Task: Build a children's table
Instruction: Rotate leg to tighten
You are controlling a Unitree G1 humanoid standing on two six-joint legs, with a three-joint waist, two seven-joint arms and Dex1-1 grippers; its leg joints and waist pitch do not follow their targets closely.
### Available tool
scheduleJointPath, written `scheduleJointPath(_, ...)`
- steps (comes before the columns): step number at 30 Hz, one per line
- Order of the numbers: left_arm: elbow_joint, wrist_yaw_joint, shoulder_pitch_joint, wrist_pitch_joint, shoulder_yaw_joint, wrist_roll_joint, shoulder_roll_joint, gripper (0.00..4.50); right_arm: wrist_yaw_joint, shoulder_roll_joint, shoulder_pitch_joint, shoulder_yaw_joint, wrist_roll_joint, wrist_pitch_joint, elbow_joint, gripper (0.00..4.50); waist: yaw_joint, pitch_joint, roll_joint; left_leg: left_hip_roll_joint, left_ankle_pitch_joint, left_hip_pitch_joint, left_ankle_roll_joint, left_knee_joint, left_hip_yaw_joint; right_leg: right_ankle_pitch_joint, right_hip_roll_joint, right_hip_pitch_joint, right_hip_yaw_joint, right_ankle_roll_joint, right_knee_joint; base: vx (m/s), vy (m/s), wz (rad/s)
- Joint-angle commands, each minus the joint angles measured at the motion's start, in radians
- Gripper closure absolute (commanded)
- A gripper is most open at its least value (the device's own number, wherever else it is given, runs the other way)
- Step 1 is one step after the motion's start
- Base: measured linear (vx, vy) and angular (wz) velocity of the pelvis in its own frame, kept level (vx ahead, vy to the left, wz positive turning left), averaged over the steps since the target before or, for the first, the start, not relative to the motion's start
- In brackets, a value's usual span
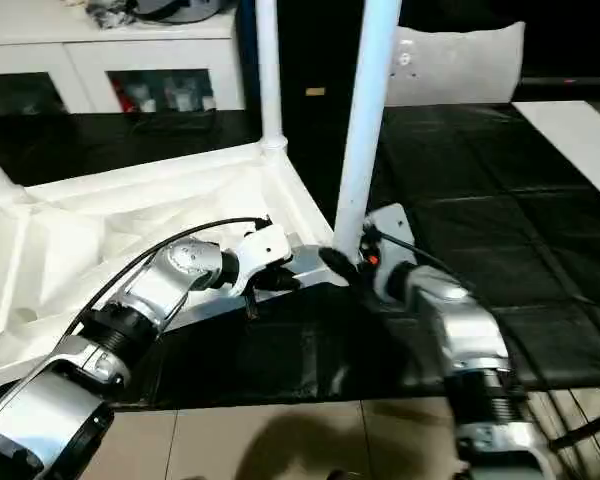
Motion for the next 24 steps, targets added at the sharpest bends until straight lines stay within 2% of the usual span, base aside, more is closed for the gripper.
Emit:
scheduleJointPath(1,-0.014,-0.052,0.021,-0.047,-0.034,0.01,0.03,4.5,0.105,-0.035,0.027,0.034,0.021,-0.02,-0.009,0.63,0.009,-0.074,-0.017,0.047,-0.05,-0.01,0.139,-0.058,-0.012,-0.26,-0.081,0.071,0.069,-0.123,-0.052,0.0,0.0,0.0)
scheduleJointPath(4,-0.043,-0.149,0.048,-0.127,-0.057,-0.001,0.079,4.5,0.24,-0.128,0.049,0.018,0.04,-0.108,-0.02,0.37,0.015,-0.073,-0.018,0.05,-0.054,-0.01,0.141,-0.058,-0.012,-0.272,-0.078,0.068,0.068,-0.117,-0.052,0.0,0.0,0.0)
scheduleJointPath(6,-0.049,-0.168,0.052,-0.141,-0.061,-0.004,0.088,4.5,0.266,-0.143,0.05,0.015,0.048,-0.123,-0.022,0.19,0.018,-0.072,-0.019,0.05,-0.064,-0.011,0.138,-0.059,-0.011,-0.287,-0.078,0.066,0.069,-0.111,-0.051,0.0,0.0,0.0)
scheduleJointPath(7,-0.058,-0.2,0.059,-0.179,-0.068,-0.011,0.101,4.5,0.306,-0.16,0.052,0.014,0.064,-0.128,-0.03,0.12,0.019,-0.068,-0.018,0.047,-0.096,-0.006,0.127,-0.06,-0.008,-0.344,-0.076,0.062,0.068,-0.1,-0.06,0.0,0.0,0.0)
scheduleJointPath(9,-0.071,-0.246,0.07,-0.219,-0.075,-0.023,0.116,4.5,0.363,-0.182,0.058,0.022,0.08,-0.13,-0.047,0.12,0.02,-0.066,-0.018,0.047,-0.123,-0.004,0.12,-0.061,-0.007,-0.392,-0.075,0.06,0.067,-0.088,-0.066,0.0,0.0,0.0)
scheduleJointPath(11,-0.098,-0.31,0.085,-0.242,-0.091,-0.038,0.141,4.5,0.453,-0.221,0.07,0.054,0.091,-0.132,-0.07,0.12,0.024,-0.066,-0.019,0.05,-0.127,-0.002,0.113,-0.061,-0.007,-0.397,-0.075,0.057,0.068,-0.084,-0.066,0.0,0.0,0.0)
scheduleJointPath(12,-0.107,-0.329,0.089,-0.248,-0.098,-0.04,0.15,4.5,0.483,-0.231,0.07,0.063,0.1,-0.128,-0.072,0.12,0.029,-0.066,-0.021,0.054,-0.127,-0.004,0.114,-0.063,-0.01,-0.388,-0.075,0.059,0.069,-0.086,-0.063,0.0,0.0,0.0)
scheduleJointPath(15,-0.12,-0.366,0.094,-0.263,-0.112,-0.045,0.167,4.5,0.538,-0.244,0.065,0.075,0.124,-0.108,-0.076,0.12,0.041,-0.069,-0.02,0.056,-0.115,-0.002,0.118,-0.062,-0.008,-0.369,-0.076,0.055,0.073,-0.099,-0.058,0.0,0.0,0.0)
scheduleJointPath(17,-0.129,-0.397,0.097,-0.284,-0.121,-0.044,0.18,4.5,0.57,-0.246,0.063,0.088,0.134,-0.109,-0.079,0.38,0.046,-0.068,-0.022,0.054,-0.114,0.0,0.112,-0.062,-0.006,-0.379,-0.077,0.054,0.073,-0.098,-0.059,0.0,0.0,0.0)
scheduleJointPath(18,-0.13,-0.404,0.098,-0.289,-0.123,-0.044,0.182,4.5,0.574,-0.244,0.063,0.092,0.133,-0.112,-0.078,0.46,0.049,-0.068,-0.022,0.054,-0.111,-0.003,0.11,-0.062,-0.007,-0.381,-0.078,0.056,0.073,-0.094,-0.057,0.0,0.0,0.0)
scheduleJointPath(20,-0.138,-0.416,0.1,-0.293,-0.122,-0.05,0.185,4.5,0.578,-0.24,0.061,0.102,0.126,-0.127,-0.074,0.59,0.048,-0.068,-0.021,0.054,-0.105,-0.003,0.105,-0.062,-0.007,-0.377,-0.077,0.055,0.073,-0.093,-0.057,0.0,0.0,0.0)
scheduleJointPath(24,-0.156,-0.434,0.104,-0.298,-0.122,-0.061,0.186,4.5,0.619,-0.239,0.067,0.119,0.141,-0.106,-0.087,0.85,0.05,-0.069,-0.02,0.054,-0.102,-0.003,0.104,-0.062,-0.007,-0.371,-0.076,0.055,0.073,-0.095,-0.056,0.0,0.0,0.0)
